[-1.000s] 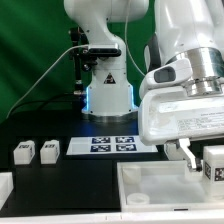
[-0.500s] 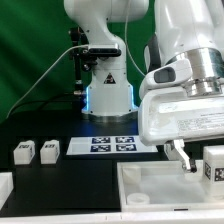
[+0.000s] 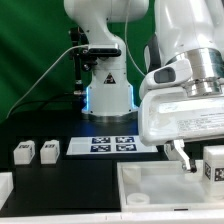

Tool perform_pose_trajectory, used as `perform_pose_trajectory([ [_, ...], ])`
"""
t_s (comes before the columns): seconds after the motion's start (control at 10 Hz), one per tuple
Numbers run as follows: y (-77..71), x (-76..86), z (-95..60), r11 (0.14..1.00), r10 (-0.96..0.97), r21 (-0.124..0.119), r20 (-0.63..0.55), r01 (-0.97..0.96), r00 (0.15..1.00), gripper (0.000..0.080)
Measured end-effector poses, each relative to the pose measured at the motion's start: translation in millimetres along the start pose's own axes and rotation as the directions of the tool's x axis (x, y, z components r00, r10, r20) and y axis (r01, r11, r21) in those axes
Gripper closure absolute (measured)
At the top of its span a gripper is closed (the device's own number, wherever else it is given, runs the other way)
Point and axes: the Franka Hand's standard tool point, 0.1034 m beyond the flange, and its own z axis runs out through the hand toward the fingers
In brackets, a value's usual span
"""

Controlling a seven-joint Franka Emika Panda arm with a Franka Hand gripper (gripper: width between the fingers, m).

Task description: Assemble one leg

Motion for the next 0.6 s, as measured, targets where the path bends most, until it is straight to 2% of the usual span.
perform_pose_trajectory([
  [0.2,2.1,0.4,-3.3,1.0,0.007,0.003,0.047,-0.007,0.999,0.015],
  [0.3,0.3,0.3,-7.1,1.0,0.012,0.019,0.174,-0.016,0.985,0.015],
  [0.4,-0.7,7.2,-11.5,0.999,0.017,0.034,0.284,-0.028,0.959,0.015],
  [0.5,-2.0,10.8,-11.5,0.999,0.018,0.041,0.348,-0.035,0.937,0.015],
  [0.6,-5.8,6.9,-14.1,0.998,0.015,0.053,0.488,-0.047,0.873,0.015],
])
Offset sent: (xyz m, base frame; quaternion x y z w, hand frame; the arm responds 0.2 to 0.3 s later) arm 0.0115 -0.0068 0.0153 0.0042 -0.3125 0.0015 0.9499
